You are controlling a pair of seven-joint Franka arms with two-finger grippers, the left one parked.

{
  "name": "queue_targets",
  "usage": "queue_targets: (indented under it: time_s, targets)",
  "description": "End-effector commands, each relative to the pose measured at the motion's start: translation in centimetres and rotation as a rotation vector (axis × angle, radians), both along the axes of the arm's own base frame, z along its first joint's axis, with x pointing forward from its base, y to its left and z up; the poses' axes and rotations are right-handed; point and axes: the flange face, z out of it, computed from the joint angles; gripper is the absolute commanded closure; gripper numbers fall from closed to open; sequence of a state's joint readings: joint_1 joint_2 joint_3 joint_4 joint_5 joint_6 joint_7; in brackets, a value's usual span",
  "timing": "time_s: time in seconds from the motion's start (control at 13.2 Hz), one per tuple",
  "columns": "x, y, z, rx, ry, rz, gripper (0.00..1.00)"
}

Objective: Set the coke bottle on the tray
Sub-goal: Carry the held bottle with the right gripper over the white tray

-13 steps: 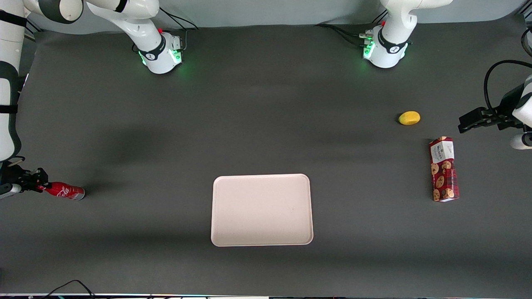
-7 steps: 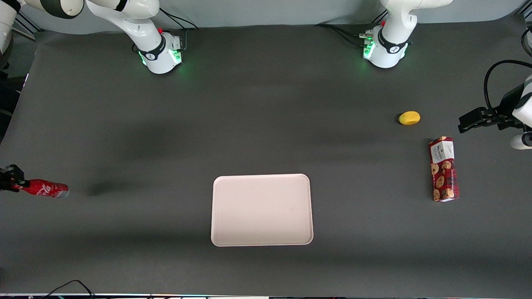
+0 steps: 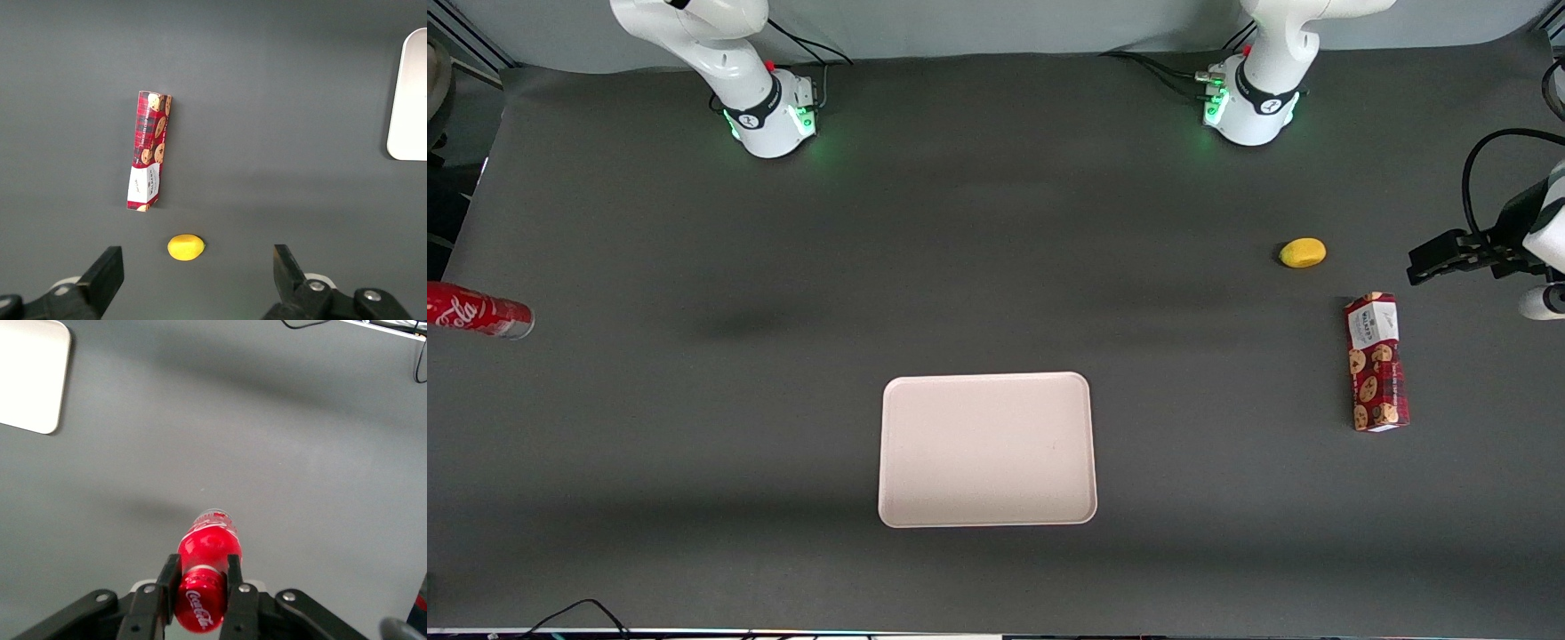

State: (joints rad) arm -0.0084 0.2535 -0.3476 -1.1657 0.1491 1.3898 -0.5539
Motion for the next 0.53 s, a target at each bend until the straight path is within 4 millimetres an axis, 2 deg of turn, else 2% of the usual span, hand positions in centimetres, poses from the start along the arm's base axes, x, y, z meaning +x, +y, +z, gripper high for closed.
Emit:
queue_targets:
  time_s: [0.0,0.08,0.15,0.45]
  targets:
    - [1.5,5.1,-1.3,-0.002,0.04,-0.074,1.0]
    - [2.1,7.8,-1.5,0.002,0.048,-0.125,1.0]
    - [2.5,11.4,-1.5,0.004,0.055,-0.167,1.0]
    - [3.2,26.7,-2.6,0.004,0.056,-0.348,1.0]
